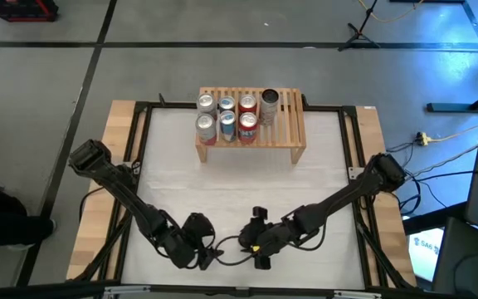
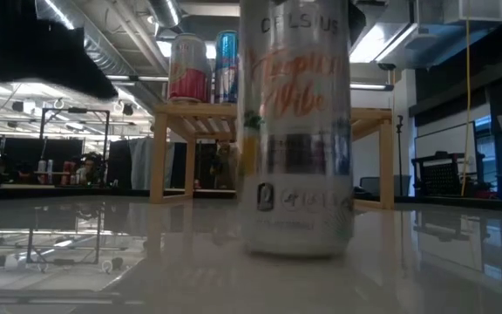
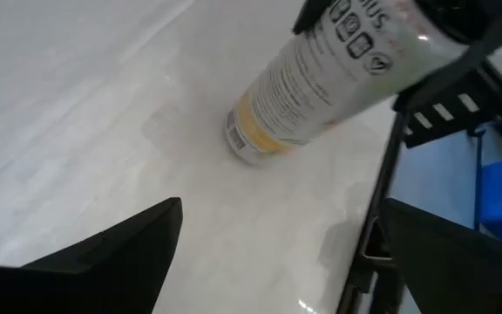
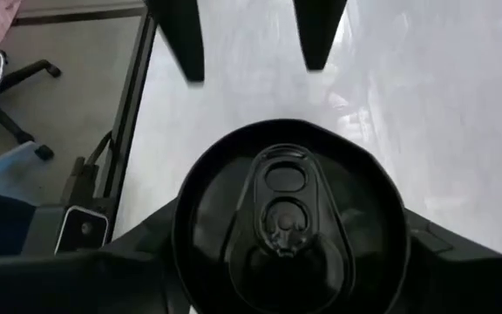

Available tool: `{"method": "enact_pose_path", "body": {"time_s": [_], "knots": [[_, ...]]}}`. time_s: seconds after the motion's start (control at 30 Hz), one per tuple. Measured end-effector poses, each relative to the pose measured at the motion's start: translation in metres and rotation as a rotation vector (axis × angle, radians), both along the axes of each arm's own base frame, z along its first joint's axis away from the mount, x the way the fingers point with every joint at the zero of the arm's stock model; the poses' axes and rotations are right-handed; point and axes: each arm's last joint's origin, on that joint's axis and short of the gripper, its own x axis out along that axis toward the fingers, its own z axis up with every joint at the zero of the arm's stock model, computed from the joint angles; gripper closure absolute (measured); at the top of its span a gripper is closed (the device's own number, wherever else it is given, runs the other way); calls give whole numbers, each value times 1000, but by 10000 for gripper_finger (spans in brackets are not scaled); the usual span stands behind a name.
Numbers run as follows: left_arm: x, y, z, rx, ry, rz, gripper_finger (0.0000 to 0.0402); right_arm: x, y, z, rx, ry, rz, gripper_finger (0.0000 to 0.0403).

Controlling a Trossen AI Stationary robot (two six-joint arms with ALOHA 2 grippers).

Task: Place canned beverage on shelf
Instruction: Put the white yellow soda can on the shelf aligned with the other white yellow soda can

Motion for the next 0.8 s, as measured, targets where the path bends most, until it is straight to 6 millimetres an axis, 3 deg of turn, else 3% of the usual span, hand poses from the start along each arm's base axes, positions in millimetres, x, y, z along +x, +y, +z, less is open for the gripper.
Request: {"method": "enact_pose_path", "body": {"time_s": [0.2,0.53,0.8], "knots": [[-13,11,33,26,-48,-26,17,-10,-13,28,-4,-37,-15,170],[-54,47,95,69,-104,-99,17,-31,-65,97,42,-176,-110,168],[-84,79,115,120,-48,-105,17,-51,-107,140,20,-316,-205,168]]}}
